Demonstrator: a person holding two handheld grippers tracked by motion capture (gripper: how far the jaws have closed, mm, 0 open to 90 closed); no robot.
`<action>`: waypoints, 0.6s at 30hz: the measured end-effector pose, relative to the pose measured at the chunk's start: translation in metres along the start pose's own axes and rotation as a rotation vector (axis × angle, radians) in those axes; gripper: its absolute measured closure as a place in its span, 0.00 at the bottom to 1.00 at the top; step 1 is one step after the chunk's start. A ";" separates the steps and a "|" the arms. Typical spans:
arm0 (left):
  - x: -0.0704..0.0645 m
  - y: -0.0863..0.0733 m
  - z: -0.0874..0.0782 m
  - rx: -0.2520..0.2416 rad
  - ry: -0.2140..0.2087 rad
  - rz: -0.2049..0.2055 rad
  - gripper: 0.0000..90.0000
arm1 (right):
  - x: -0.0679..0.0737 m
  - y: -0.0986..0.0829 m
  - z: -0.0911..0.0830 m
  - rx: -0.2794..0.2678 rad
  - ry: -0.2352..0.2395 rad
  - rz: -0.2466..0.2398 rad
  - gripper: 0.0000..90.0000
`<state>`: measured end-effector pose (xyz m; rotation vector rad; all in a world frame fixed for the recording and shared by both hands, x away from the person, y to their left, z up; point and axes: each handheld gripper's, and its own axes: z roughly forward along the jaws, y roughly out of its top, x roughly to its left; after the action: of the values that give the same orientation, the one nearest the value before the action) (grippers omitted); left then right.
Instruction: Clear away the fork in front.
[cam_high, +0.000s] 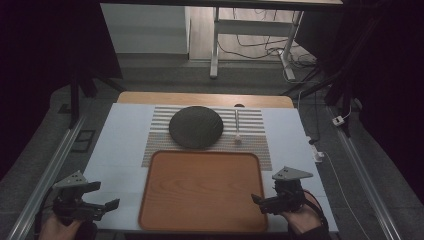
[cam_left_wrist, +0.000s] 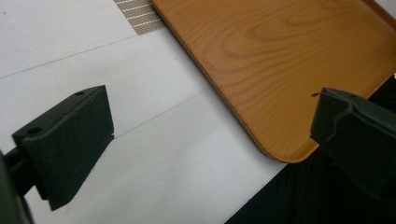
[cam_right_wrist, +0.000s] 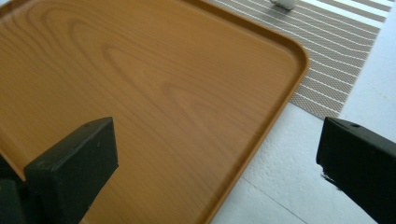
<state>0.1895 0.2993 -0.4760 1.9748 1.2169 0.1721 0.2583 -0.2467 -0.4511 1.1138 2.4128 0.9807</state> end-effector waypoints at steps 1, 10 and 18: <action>0.000 0.000 0.000 0.000 0.000 0.000 0.00 | 0.000 0.000 0.000 0.000 0.000 0.000 0.00; 0.000 0.000 0.000 0.003 0.001 0.004 0.00 | 0.011 0.010 0.015 0.014 0.021 -0.057 0.00; -0.001 0.001 0.001 0.009 -0.005 0.008 0.00 | 0.016 0.017 0.027 0.025 0.031 -0.082 0.00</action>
<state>0.1895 0.2975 -0.4758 1.9866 1.2090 0.1659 0.2712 -0.2144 -0.4586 1.0066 2.4806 0.9510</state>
